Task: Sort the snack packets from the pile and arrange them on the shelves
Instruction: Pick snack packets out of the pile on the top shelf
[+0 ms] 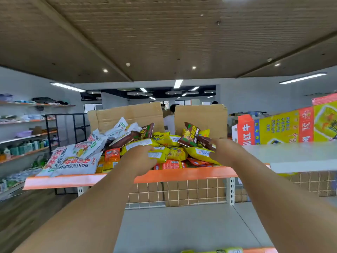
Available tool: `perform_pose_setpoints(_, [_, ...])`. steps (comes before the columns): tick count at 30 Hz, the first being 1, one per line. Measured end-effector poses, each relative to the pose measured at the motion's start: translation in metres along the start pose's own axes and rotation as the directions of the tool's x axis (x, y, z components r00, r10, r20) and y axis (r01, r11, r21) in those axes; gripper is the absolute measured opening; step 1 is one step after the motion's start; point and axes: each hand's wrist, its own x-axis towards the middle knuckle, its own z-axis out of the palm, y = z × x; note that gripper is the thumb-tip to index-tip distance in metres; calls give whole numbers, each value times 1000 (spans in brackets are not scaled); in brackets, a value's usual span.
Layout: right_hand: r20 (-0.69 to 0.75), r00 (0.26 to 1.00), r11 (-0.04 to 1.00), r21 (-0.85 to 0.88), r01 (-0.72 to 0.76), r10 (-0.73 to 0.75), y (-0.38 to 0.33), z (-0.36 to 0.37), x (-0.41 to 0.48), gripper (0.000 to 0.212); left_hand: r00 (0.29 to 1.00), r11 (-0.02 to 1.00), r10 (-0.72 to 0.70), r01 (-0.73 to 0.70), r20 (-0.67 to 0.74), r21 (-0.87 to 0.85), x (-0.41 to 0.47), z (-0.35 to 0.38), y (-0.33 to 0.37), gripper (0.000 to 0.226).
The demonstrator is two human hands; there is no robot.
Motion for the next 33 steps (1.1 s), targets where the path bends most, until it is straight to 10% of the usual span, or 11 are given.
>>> perform_pose_setpoints(10, [45,999,999,40,-8,6,-10,53,48,50,992,981,123,-119,-13,154,70,46,-19,80])
perform_pose_setpoints(19, [-333,932,983,152,-99,146,-16,107,36,57,917,969,240,-205,-318,138,64,81,-40,76])
perform_pose_setpoints(33, [-420,888,973,204,-107,186,-21,113,34,47,899,967,254,-236,-357,93,66,83,-44,69])
